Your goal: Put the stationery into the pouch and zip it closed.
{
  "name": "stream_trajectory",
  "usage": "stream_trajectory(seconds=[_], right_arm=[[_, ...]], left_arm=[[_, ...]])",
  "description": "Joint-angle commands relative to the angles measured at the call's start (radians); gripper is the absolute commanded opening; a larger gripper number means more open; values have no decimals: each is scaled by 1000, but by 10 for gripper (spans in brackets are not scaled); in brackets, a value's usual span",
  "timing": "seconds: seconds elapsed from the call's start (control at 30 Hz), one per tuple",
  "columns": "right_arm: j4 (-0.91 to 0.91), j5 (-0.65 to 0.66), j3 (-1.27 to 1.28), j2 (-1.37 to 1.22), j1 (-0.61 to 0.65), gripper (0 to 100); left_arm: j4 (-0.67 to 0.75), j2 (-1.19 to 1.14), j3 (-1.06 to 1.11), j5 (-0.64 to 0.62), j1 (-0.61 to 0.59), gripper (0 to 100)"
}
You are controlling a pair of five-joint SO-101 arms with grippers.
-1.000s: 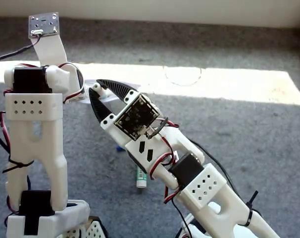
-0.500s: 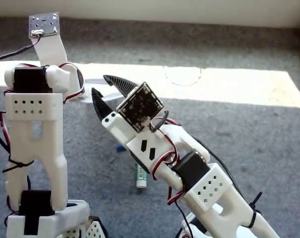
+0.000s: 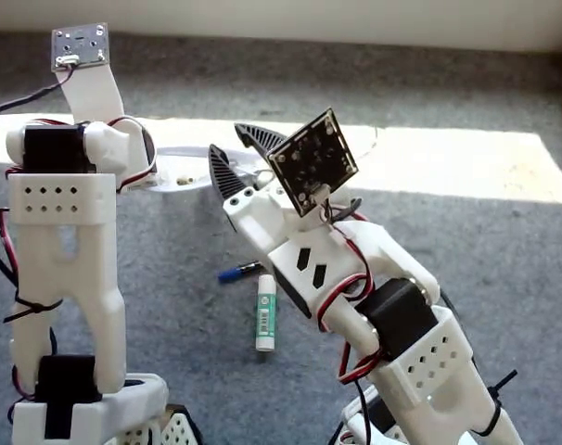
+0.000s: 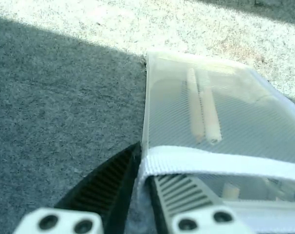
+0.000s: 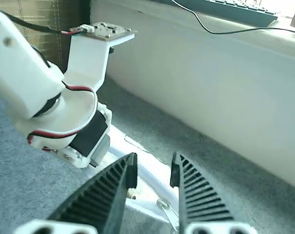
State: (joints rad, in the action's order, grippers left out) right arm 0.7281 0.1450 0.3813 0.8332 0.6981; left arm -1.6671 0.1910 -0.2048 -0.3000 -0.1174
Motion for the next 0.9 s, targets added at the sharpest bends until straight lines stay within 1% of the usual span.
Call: stream_trajectory(seconds=[0.0,0.13,0.3,0.47,0.67,0.77,0.87], right_arm=[[51,-9,-62,21,-16,112],[189,-11,-62,24,-35,112],[401,-11,-62,24,-153,112],[544,-11,-56,24,-236,112],[590,-17,-18,24,-288,112],[591,-84,51,24,-298,112],[591,-121,122,19,-300,112]], left_arm=[[0,4,-1,6,-15,7],[0,4,-1,6,-15,7],[0,4,-1,8,-15,7],[3,4,-1,8,-15,7],[5,1,-1,8,-15,7],[5,-2,-1,8,-15,7],[5,-4,-1,8,-15,7]])
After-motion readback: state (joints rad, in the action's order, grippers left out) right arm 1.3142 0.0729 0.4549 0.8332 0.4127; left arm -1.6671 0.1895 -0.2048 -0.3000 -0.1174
